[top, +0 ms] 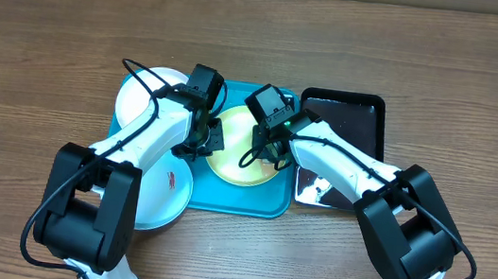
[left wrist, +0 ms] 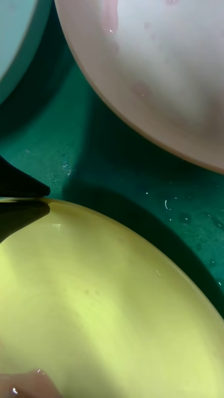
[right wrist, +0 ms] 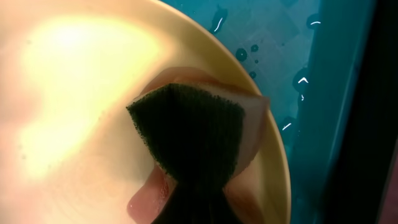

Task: Clean dirty plates on tray and stack at the side
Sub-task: 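Scrub the yellow plate's red stain with the sponge in right gripper, then place the sponge back in the black tray and lift right arm away, then lift the yellow plate with left gripper and carry it left off tray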

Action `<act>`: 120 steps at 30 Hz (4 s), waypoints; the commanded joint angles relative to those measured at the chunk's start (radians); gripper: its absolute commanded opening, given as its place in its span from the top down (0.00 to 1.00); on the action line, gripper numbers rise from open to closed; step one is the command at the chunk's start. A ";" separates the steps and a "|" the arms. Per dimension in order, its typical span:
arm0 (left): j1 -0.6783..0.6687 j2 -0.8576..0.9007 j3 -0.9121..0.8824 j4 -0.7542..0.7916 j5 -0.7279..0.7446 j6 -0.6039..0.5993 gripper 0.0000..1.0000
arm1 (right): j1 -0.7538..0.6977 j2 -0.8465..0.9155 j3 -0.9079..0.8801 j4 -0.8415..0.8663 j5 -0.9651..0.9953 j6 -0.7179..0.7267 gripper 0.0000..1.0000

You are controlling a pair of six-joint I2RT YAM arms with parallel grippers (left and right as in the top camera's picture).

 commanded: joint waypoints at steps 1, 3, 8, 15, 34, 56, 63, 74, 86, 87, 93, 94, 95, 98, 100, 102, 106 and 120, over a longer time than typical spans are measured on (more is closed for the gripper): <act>-0.005 0.012 -0.011 0.001 0.016 0.009 0.96 | 0.004 0.062 -0.008 0.017 -0.088 0.012 0.96; -0.005 0.012 -0.011 0.001 0.016 0.014 0.96 | 0.003 0.062 -0.008 0.021 -0.111 0.011 0.96; -0.007 0.012 -0.011 0.002 0.016 0.025 0.96 | 0.003 0.062 -0.008 0.021 -0.185 0.006 0.96; -0.007 0.012 -0.011 0.007 0.016 0.024 0.96 | 0.003 0.062 -0.008 0.034 -0.367 -0.045 0.96; -0.007 0.012 -0.011 0.002 0.016 0.024 0.96 | -0.250 -0.280 0.121 -0.253 -0.490 -0.226 0.96; -0.009 0.012 -0.011 0.012 0.016 0.024 0.75 | -0.397 -0.283 -0.233 -0.095 -0.102 -0.214 0.55; -0.010 0.012 -0.011 0.012 0.016 0.023 0.67 | -0.426 -0.286 -0.107 -0.180 -0.129 -0.213 0.34; -0.016 0.012 -0.049 0.048 0.013 0.019 0.76 | -0.687 -0.285 0.091 -0.351 -0.154 -0.202 0.21; -0.009 0.010 -0.023 0.034 0.020 0.039 0.96 | -0.830 -0.285 0.091 -0.363 -0.154 -0.202 0.00; -0.006 0.008 -0.004 0.012 0.019 0.040 0.96 | -0.830 -0.285 0.091 -0.364 -0.154 -0.202 0.00; 0.018 0.001 0.135 -0.089 -0.007 0.081 0.96 | -0.830 -0.285 0.091 -0.363 -0.154 -0.202 0.00; 0.020 0.001 0.155 -0.102 -0.014 0.087 0.96 | -0.830 -0.285 0.091 -0.363 -0.154 -0.202 0.00; 0.021 0.001 0.177 -0.113 -0.014 0.103 0.96 | -0.830 -0.285 0.091 -0.363 -0.154 -0.202 0.00; 0.021 0.001 0.231 -0.139 -0.040 0.126 0.96 | -0.830 -0.285 0.091 -0.363 -0.154 -0.202 0.00; 0.021 0.001 0.267 -0.161 -0.071 0.126 0.96 | -0.830 -0.285 0.091 -0.363 -0.154 -0.202 0.00; 0.021 0.001 0.305 -0.183 -0.092 0.127 0.96 | -0.830 -0.285 0.091 -0.363 -0.154 -0.202 0.00; 0.021 0.001 0.373 -0.206 -0.091 0.137 0.96 | -0.830 -0.285 0.091 -0.363 -0.154 -0.202 0.00; -0.090 0.001 0.565 -0.231 -0.176 0.137 0.96 | -0.830 -0.285 0.091 -0.363 -0.154 -0.202 0.00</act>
